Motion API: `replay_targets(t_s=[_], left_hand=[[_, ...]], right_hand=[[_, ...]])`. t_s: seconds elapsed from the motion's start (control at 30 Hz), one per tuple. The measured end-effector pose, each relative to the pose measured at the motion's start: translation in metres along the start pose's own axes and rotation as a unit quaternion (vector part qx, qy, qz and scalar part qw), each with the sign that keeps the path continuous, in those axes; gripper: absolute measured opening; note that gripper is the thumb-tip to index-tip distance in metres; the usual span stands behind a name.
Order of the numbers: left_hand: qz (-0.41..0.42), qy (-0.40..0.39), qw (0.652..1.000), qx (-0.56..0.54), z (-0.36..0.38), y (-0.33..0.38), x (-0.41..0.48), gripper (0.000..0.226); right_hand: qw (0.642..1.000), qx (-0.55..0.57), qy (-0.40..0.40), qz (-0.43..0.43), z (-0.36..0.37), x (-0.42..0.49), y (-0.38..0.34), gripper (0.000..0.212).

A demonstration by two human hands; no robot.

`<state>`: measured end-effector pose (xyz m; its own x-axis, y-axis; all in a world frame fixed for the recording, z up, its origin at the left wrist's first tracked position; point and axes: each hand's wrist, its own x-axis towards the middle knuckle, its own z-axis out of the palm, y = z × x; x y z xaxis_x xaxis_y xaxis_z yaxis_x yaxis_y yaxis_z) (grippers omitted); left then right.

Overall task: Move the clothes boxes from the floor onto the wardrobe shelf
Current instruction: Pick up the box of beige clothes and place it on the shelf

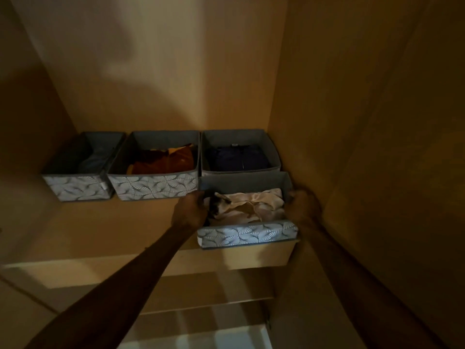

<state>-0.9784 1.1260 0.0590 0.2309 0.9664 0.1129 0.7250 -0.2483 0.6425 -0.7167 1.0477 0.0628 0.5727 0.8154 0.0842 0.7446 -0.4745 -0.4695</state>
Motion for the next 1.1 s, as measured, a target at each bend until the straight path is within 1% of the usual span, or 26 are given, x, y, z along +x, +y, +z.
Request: replay_targets(t_s=[0.07,0.1,0.2,0.23,0.3,0.33,0.4,0.47,0.53,0.6,0.67,0.7,0.77,0.8,0.87,0.93,1.03,1.1], left_hand=[[-0.008,-0.034,0.999,-0.017,0.005,-0.002,0.004,0.026],[-0.009,-0.058,0.998,-0.010,0.006,-0.004,0.005,0.030],[-0.014,-0.152,0.986,0.067,-0.003,-0.004,0.004,0.039],[-0.025,-0.179,0.981,0.067,-0.007,-0.004,0.003,0.038],[-0.066,-0.209,0.976,0.009,-0.013,-0.005,0.001,0.031],[-0.081,-0.206,0.975,-0.028,-0.013,-0.007,0.002,0.028],[-0.089,-0.188,0.976,-0.062,-0.013,-0.011,-0.001,0.024],[-0.072,-0.160,0.983,-0.060,-0.011,-0.009,-0.005,0.020],[-0.053,-0.134,0.989,-0.034,-0.007,-0.009,-0.012,0.014],[-0.058,-0.107,0.992,-0.034,-0.002,-0.009,-0.021,0.009],[-0.081,-0.085,0.991,-0.059,0.002,-0.010,-0.028,0.004],[-0.085,-0.079,0.991,-0.066,0.003,-0.009,-0.030,0.006],[-0.076,-0.082,0.991,-0.069,0.006,-0.009,-0.031,0.024],[-0.075,-0.082,0.991,-0.072,0.006,-0.007,-0.031,0.031],[-0.081,-0.081,0.990,-0.081,0.007,-0.005,-0.029,0.040],[-0.089,-0.073,0.990,-0.084,0.007,-0.004,-0.028,0.043],[-0.080,-0.067,0.990,-0.090,0.008,-0.007,-0.029,0.042],[-0.077,-0.066,0.990,-0.100,0.009,-0.009,-0.030,0.043]], right_hand=[[1.000,0.012,-0.005,0.005,0.007,0.004,0.007,0.013],[1.000,0.015,-0.011,0.001,0.010,0.004,0.010,0.017],[1.000,0.014,0.002,-0.007,0.019,0.001,0.018,0.039],[1.000,0.015,0.011,-0.011,0.019,-0.002,0.018,0.044],[0.999,0.020,0.022,-0.017,0.020,-0.007,0.019,0.040],[0.999,0.024,0.025,-0.015,0.021,-0.008,0.021,0.035],[0.999,0.024,0.033,0.009,0.022,-0.012,0.023,0.029],[0.998,0.016,0.047,0.025,0.024,-0.015,0.025,0.033],[0.998,0.008,0.056,0.022,0.025,-0.019,0.023,0.036],[0.998,0.012,0.066,0.009,0.023,-0.023,0.018,0.038],[0.997,0.028,0.064,-0.006,0.020,-0.027,0.017,0.036],[0.997,0.035,0.062,-0.010,0.019,-0.028,0.017,0.030],[0.997,0.042,0.063,-0.017,0.018,-0.031,0.018,0.015],[0.997,0.047,0.063,-0.020,0.017,-0.033,0.017,0.012],[0.996,0.057,0.062,-0.026,0.015,-0.035,0.017,0.016],[0.994,0.083,0.064,-0.030,0.014,-0.036,0.015,0.021],[0.991,0.110,0.067,-0.046,0.009,-0.040,0.011,0.013],[0.989,0.116,0.068,-0.060,0.009,-0.042,0.011,0.016]])
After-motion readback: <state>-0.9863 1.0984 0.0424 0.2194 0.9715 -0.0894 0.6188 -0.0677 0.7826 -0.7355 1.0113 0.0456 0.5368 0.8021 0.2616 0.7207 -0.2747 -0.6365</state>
